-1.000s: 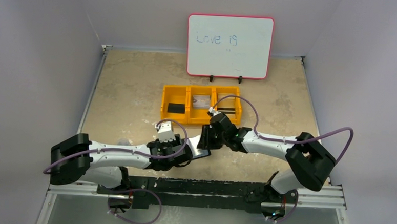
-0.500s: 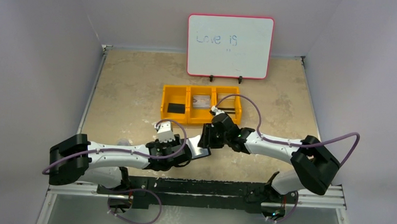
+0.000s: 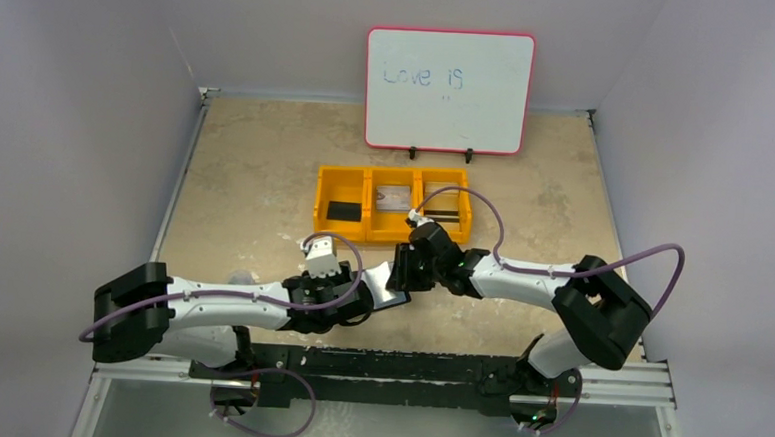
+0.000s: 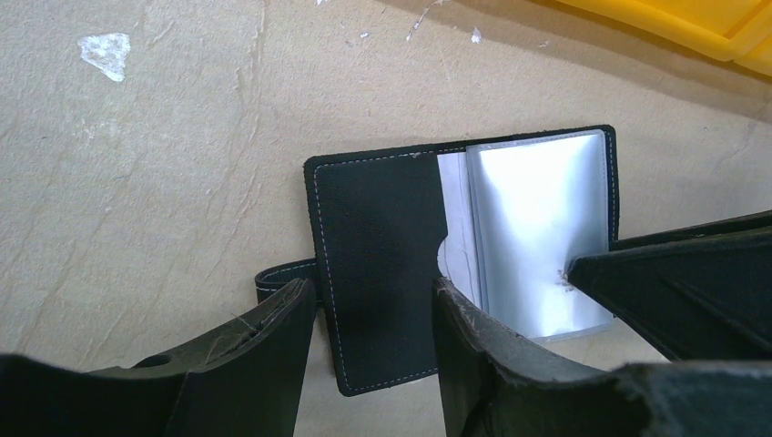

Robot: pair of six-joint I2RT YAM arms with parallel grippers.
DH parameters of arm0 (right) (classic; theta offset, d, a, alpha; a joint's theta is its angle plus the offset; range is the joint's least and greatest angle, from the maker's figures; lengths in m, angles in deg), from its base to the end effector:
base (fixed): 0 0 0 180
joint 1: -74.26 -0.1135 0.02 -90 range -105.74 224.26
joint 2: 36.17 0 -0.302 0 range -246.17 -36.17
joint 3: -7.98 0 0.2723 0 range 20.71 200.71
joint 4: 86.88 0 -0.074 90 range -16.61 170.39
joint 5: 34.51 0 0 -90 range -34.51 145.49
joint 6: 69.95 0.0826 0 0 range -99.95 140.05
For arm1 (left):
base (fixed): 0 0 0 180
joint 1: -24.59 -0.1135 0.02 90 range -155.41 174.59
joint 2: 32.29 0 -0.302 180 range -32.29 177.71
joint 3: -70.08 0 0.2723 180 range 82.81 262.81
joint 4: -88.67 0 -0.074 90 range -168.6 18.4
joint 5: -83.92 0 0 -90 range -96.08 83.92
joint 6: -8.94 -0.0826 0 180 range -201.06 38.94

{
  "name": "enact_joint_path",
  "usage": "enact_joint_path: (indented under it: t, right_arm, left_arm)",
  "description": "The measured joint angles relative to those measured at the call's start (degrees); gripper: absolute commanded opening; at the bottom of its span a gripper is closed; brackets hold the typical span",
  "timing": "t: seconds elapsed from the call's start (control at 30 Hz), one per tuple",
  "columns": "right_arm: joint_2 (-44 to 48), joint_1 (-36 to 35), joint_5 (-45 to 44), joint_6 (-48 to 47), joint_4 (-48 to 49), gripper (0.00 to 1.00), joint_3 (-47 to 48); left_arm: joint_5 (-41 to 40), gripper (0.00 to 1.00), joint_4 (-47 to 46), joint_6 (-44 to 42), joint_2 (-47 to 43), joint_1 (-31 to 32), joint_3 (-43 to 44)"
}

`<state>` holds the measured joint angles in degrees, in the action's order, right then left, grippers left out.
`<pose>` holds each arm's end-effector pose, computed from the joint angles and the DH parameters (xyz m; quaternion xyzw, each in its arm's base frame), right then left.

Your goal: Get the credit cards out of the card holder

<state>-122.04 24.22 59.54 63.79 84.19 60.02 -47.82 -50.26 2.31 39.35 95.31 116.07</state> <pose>0.2134 0.2638 0.1569 -0.0645 0.9135 0.3144 0.2500 0.1259 -0.1932 0.1577 -0.1723 0.9017 -0.1055 0.3823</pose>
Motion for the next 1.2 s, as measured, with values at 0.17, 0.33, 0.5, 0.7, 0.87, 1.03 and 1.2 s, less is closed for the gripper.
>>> enact_joint_path:
  t: [0.17, 0.33, 0.5, 0.7, 0.87, 1.03, 1.2]
  right_arm:
    - [0.0, 0.0, -1.4, -0.9, -2.3, 0.5, 1.3]
    - [0.1, -0.1, -3.5, -1.9, -4.6, 0.5, 3.4]
    - [0.4, -0.1, -3.1, -2.1, -4.4, 0.47, 3.4]
    - [-0.2, -0.1, -0.9, -2.2, -2.1, 0.43, 3.4]
    - [-2.5, -0.2, 0.7, -2.1, -0.6, 0.44, 3.4]
    - [-2.5, -0.2, 1.5, -2.2, -0.2, 0.43, 3.4]
    - [-2.5, -0.2, 1.6, -2.5, -0.5, 0.4, 3.5]
  left_arm:
    - [0.0, 0.49, 0.0, 0.0, -0.2, 0.0, 0.0]
    - [0.0, 0.49, 0.0, 0.0, -0.2, 0.0, 0.0]
    - [0.0, 0.49, 0.0, 0.0, -0.2, 0.0, 0.0]
    - [0.0, 0.49, 0.0, 0.0, -0.4, 0.0, 0.0]
    - [0.0, 0.49, 0.0, 0.0, -0.4, 0.0, 0.0]
    - [0.0, 0.49, 0.0, 0.0, -0.9, 0.0, 0.0]
    - [0.0, 0.49, 0.0, 0.0, -1.0, 0.0, 0.0]
